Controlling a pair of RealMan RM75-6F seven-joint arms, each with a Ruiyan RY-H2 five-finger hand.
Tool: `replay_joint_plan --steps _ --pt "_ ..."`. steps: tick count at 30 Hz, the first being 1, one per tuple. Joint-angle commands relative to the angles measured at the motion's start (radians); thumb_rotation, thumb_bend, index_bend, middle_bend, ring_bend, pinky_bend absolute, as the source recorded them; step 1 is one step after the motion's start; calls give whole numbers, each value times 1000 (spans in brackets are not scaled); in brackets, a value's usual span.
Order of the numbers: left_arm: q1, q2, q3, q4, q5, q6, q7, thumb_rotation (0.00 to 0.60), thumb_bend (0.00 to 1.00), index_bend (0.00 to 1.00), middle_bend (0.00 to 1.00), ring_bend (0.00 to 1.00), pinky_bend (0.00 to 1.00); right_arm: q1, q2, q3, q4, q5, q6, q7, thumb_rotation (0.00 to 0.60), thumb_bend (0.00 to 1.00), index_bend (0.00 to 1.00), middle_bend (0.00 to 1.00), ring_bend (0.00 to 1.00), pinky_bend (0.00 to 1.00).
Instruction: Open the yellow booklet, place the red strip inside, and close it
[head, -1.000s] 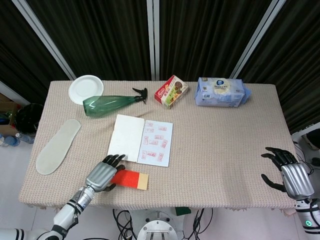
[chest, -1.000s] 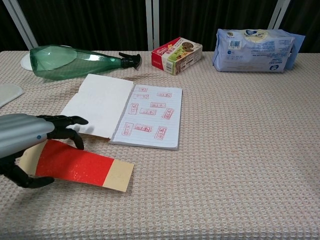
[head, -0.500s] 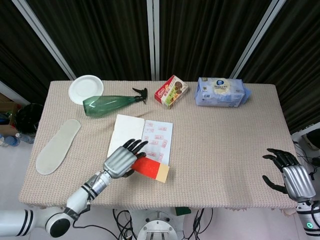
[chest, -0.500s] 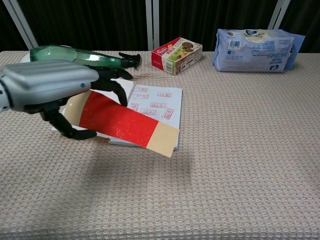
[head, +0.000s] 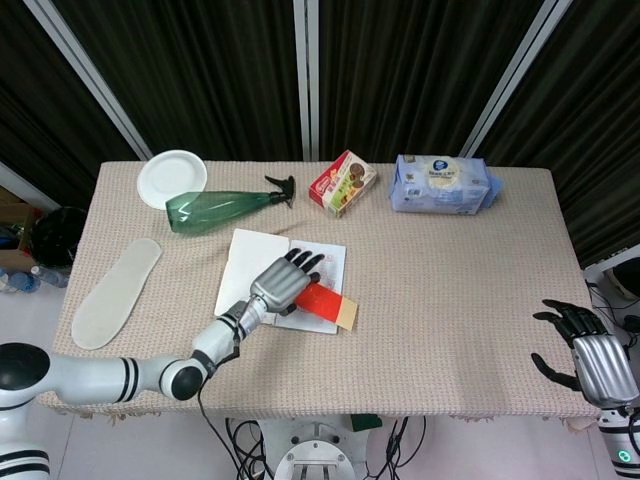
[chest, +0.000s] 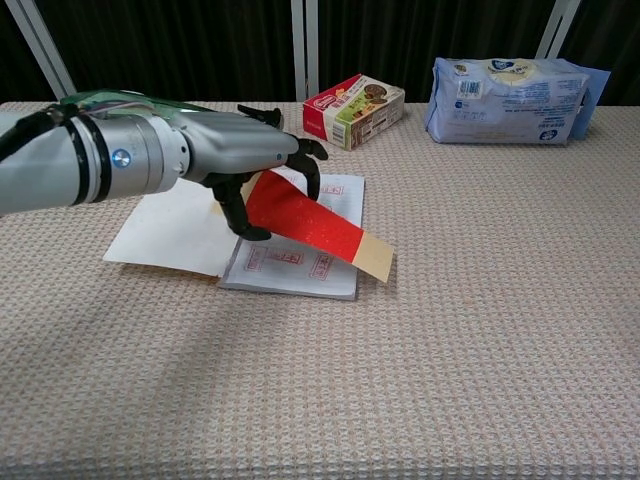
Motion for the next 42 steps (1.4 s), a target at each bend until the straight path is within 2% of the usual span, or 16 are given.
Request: replay_joint_plan --steps 1,6,13,17,19,20,21,22,24,26,29,38,42 --pt "-45 -16 6 53 -44 -24 3 600 287 304 0 0 81 -2 0 1 -1 4 -2 -1 600 211 322 175 177 214" --pt "-73 -15 22 102 -66 -37 -25 600 287 280 0 0 72 0 -2 4 -4 6 -7 -6 600 212 322 175 178 215" --pt "-70 -5 40 105 -83 16 -64 600 287 71 0 0 72 0 -2 6 -3 6 -9 -6 600 212 322 175 178 215" --pt "-51 25 34 45 -59 51 -111 600 286 63 0 0 72 -1 -4 7 2 6 -7 -1 600 211 322 175 178 215" --pt "-47 30 32 21 -39 60 -130 600 307 102 0 0 72 -1 -5 6 5 7 -8 3 600 211 322 175 178 215" --pt "-47 27 31 15 -32 64 -135 583 340 127 0 0 71 -1 -6 7 7 7 -10 4 600 211 322 175 178 215" --pt "-52 19 31 12 -30 67 -136 493 432 175 0 0 69 0 -8 7 9 7 -11 5 600 212 322 175 178 215" --pt "-57 9 30 13 -34 67 -135 356 544 208 0 0 64 1 -9 7 10 6 -12 6 600 212 322 175 178 215" --pt "-72 -23 25 28 -43 76 -130 193 666 243 0 0 57 2 -10 7 12 5 -14 10 600 212 322 175 178 215" --pt "-89 -51 25 50 -53 81 -113 122 745 269 0 0 51 3 -11 8 15 6 -15 11 600 212 322 175 178 215" --pt "-120 -95 21 94 -97 81 -86 82 775 272 0 0 46 3 -10 9 18 9 -18 16 600 212 322 175 177 215" --pt "-188 -190 10 259 -233 45 -46 78 775 272 0 0 45 9 -11 14 24 23 -34 23 600 211 322 175 178 215" --pt "-195 -206 15 291 -256 28 -52 80 773 273 0 0 45 12 -10 17 19 26 -40 18 600 211 322 175 178 215"
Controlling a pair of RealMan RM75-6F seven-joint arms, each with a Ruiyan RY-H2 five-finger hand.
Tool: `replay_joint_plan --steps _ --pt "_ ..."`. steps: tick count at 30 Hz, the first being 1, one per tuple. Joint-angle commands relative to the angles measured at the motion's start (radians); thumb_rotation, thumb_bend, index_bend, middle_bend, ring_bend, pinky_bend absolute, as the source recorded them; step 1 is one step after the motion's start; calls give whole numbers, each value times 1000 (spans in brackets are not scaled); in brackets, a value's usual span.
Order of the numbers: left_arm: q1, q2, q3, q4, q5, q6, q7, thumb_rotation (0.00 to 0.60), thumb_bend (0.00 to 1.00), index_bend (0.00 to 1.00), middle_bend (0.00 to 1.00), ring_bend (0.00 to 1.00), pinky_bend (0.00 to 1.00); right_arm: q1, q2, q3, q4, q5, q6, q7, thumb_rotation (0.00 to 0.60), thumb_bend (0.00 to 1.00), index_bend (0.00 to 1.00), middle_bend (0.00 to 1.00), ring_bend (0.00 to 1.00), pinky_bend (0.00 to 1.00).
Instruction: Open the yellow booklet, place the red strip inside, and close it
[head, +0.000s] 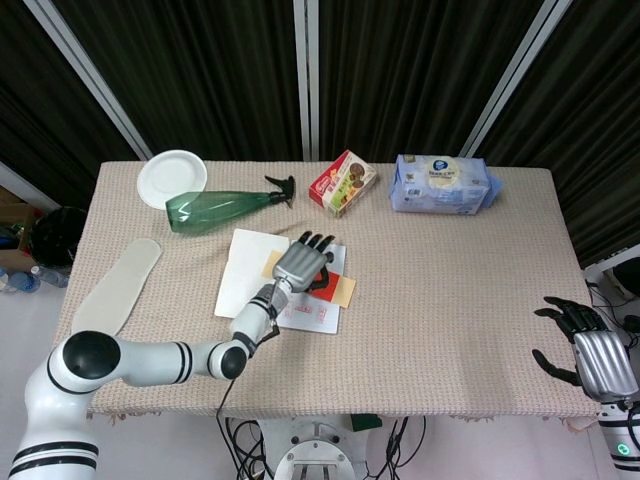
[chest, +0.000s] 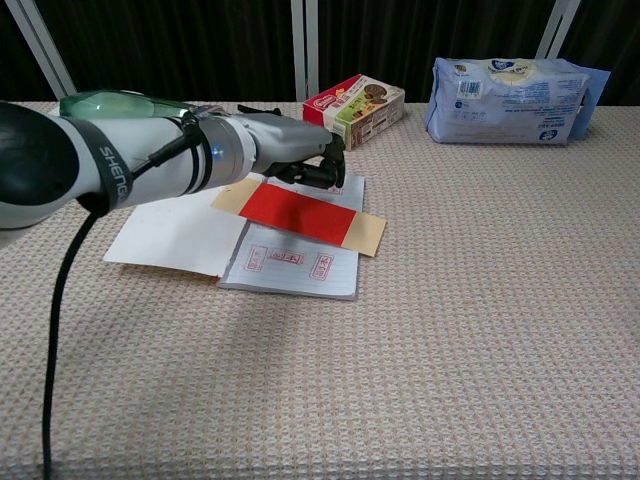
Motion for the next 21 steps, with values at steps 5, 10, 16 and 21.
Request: replay_joint_plan --steps 5,10,16,21 --pt "-11 -28 22 42 -13 -18 2 78 771 282 0 0 45 5 0 2 -4 5 -11 -5 600 212 322 175 178 215" --pt "1 -20 35 15 19 1 -8 80 771 335 0 0 45 7 -1 3 -4 7 -16 -6 600 211 322 175 178 216" --pt "24 0 69 -52 82 30 -10 80 770 408 0 0 45 11 -3 3 -2 5 -20 -5 600 212 322 174 178 215" --pt "42 21 87 -119 127 57 -10 77 770 409 0 0 45 11 -4 3 0 2 -18 -3 600 211 322 174 178 215"
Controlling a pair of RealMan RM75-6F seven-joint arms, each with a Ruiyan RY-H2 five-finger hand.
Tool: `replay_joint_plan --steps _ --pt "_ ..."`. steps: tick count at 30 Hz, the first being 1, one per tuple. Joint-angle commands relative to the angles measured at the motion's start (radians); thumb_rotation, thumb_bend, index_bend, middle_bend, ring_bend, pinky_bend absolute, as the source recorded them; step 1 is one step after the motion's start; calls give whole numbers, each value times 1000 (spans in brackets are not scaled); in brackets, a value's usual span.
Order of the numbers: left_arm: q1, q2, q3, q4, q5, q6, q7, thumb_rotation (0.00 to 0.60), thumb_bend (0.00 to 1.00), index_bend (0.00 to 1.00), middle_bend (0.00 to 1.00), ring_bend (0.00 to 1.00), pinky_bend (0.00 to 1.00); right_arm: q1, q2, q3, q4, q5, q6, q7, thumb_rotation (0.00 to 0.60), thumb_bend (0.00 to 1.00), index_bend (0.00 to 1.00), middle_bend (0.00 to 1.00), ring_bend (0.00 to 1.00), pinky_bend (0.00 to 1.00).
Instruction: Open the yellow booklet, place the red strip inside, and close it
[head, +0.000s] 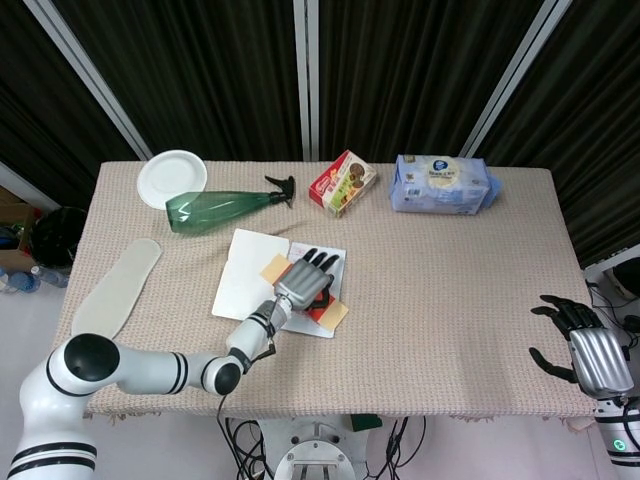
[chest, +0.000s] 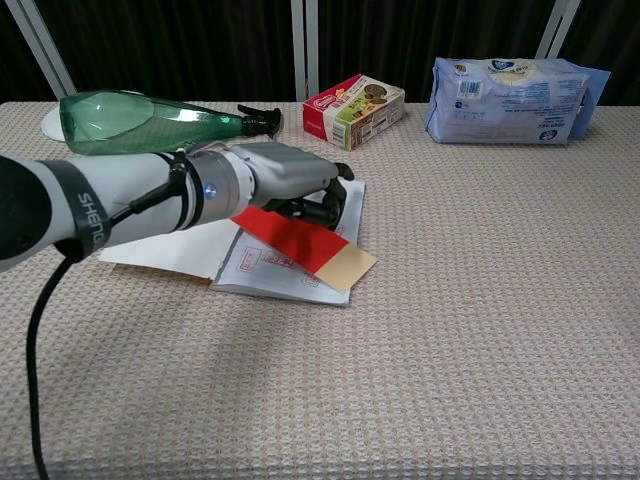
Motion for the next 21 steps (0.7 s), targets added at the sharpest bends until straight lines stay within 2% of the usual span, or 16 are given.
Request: replay_joint_plan --steps 1,5,11,16,21 --pt "9 20 16 -43 11 13 11 79 768 411 0 0 45 0 0 -1 0 -3 2 0 600 211 322 174 178 215" --pt "11 52 29 -116 -4 32 38 82 763 418 0 0 45 -3 1 -2 0 -8 12 2 600 211 322 174 178 215" --pt "36 93 29 -209 41 77 17 80 760 391 0 0 45 -8 2 -4 3 -12 20 6 600 211 322 174 178 215" --pt "93 142 23 -281 117 154 -41 79 765 355 0 0 45 -9 2 -5 3 -19 28 8 600 211 322 174 178 215" --pt "165 203 43 -303 120 205 -90 77 764 356 0 0 45 -7 2 -6 3 -27 31 9 600 211 322 174 178 215"
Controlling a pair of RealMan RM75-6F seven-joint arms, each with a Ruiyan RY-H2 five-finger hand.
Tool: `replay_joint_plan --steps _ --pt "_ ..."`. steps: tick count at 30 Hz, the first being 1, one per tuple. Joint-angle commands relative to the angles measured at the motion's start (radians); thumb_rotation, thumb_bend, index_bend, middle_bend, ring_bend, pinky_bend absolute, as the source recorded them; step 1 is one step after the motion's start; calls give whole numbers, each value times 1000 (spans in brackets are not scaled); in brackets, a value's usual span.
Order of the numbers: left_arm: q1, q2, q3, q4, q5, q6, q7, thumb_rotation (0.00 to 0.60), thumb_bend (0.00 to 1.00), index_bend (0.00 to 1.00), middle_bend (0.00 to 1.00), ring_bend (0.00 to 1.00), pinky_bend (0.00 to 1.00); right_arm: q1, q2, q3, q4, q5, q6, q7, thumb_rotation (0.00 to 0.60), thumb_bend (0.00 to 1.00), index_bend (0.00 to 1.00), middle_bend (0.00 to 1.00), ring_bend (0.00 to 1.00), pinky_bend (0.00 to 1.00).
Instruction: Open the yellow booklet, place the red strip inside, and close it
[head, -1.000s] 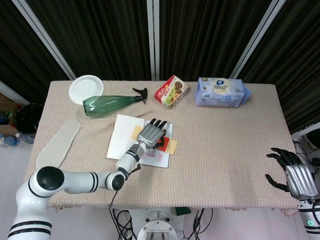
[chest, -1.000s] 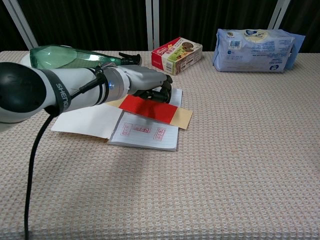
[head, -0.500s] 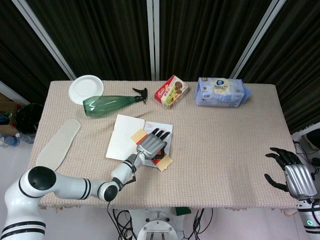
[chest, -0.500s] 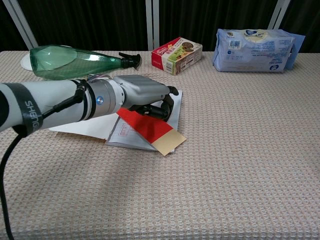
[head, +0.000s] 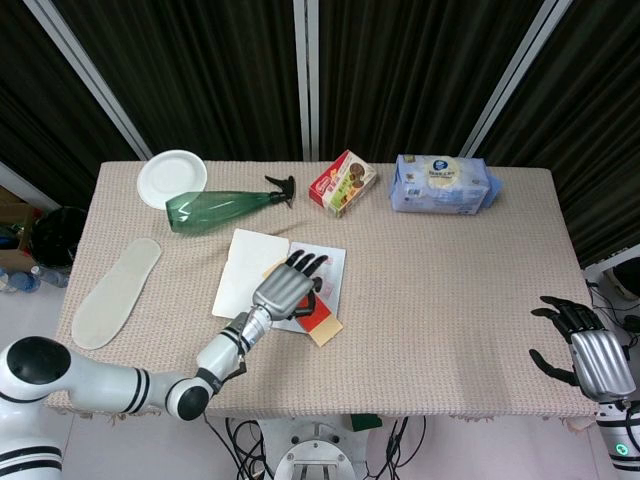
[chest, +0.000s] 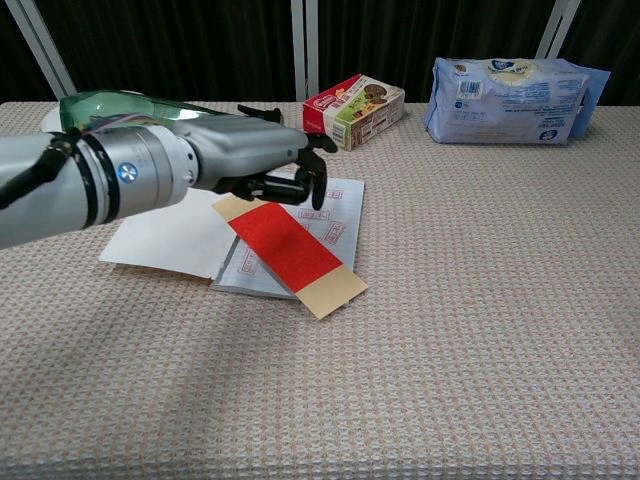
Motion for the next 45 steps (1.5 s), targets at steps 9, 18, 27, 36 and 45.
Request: replay_joint_plan --steps 9,18,27,36,45 --pt "128 74 85 -42 54 61 -41 78 750 356 0 0 45 13 -5 -1 -6 -13 -10 -10 600 211 322 174 177 215" --pt "173 44 99 -30 93 61 -40 79 745 357 0 0 46 17 0 -2 -18 -15 -12 -20 600 211 322 174 178 215" --pt "184 13 83 0 86 40 -14 81 745 356 0 0 46 15 1 -3 -17 -12 -8 -19 600 211 322 174 178 216" --pt "188 -11 50 46 49 14 -8 81 745 354 0 0 45 11 1 -4 -14 -9 -5 -16 600 212 322 174 178 215" --pt "160 -48 -5 93 66 -25 -21 75 748 355 0 0 45 7 2 -5 -16 -4 -4 -19 600 212 322 174 178 215"
